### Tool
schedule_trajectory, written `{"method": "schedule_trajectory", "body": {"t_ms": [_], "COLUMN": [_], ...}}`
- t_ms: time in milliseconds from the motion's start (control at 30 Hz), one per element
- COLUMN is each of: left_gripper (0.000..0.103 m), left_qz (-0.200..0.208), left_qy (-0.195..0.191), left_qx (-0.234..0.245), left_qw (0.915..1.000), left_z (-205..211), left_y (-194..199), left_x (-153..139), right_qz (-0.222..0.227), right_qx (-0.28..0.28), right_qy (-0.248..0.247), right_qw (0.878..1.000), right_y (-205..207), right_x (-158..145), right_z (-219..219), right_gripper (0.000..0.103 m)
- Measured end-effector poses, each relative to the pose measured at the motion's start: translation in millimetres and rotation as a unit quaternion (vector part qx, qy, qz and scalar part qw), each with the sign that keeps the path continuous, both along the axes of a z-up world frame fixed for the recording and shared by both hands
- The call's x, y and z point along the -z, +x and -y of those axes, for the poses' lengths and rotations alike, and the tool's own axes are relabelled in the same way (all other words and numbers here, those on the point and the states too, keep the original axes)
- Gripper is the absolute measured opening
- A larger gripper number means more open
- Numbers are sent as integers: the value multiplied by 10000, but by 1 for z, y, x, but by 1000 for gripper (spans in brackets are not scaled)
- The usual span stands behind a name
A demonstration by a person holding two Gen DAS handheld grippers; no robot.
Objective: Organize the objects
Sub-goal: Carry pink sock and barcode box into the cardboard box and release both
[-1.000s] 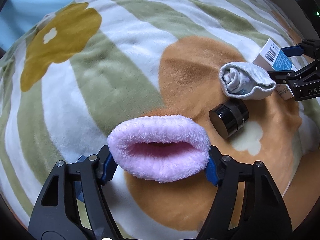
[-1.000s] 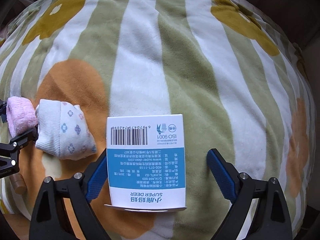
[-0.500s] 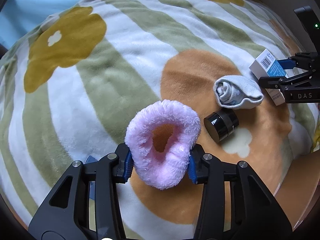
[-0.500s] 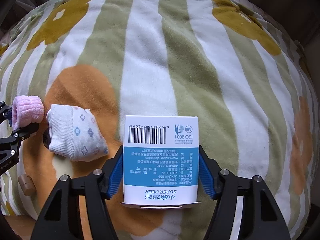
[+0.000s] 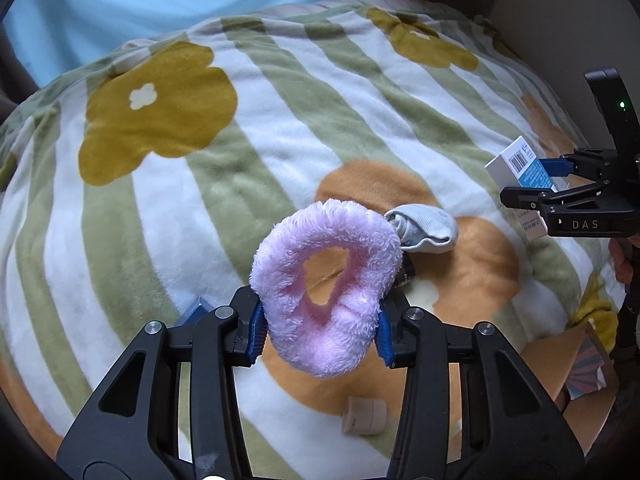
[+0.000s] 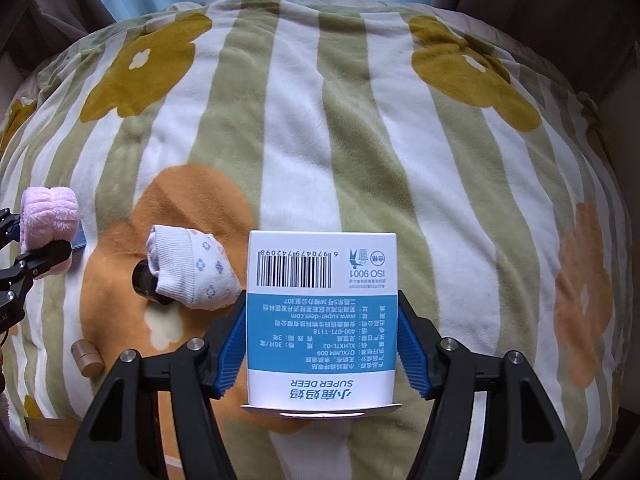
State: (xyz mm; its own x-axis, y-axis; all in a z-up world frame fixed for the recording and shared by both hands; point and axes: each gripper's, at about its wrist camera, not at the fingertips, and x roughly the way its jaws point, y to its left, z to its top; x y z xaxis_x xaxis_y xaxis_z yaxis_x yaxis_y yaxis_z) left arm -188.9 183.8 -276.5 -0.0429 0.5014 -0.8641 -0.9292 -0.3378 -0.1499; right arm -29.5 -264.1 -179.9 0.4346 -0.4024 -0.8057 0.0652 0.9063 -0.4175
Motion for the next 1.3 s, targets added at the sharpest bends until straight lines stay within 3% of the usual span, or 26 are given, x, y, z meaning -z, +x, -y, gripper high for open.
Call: {"method": "schedule_trajectory", "body": {"t_ms": [367,700,933,1067,1300], "left_gripper": [39,39,39,39,39], "left_qz": [-126,-189,-122,-307,4], "left_qy": [344,338,192,-101,-382], "left_qx": [-522,-1029,-1410,-1686,-2181], "left_qw": [9980,9939,9897,9852,9752], "left_z": [66,141,190,215,243], "left_y": [37,92,131,157,192], "left_x": [-66,-94,-91,-77,-41], "right_qz": [126,151,83,30,-280], "right_qx": [-716,-1382,-1650,-1881,-2012], "right_qy": [222,554,847,828,947], "right_qw": [9971,9887,9826,9787,9746], "right_y": [-52,-120,-160,-181,-208], "right_x": [-48,-66,-59,-48,-13], "right_z": [-43,-87,-109,-122,-134], "right_gripper": [62,62,62,62,62]}}
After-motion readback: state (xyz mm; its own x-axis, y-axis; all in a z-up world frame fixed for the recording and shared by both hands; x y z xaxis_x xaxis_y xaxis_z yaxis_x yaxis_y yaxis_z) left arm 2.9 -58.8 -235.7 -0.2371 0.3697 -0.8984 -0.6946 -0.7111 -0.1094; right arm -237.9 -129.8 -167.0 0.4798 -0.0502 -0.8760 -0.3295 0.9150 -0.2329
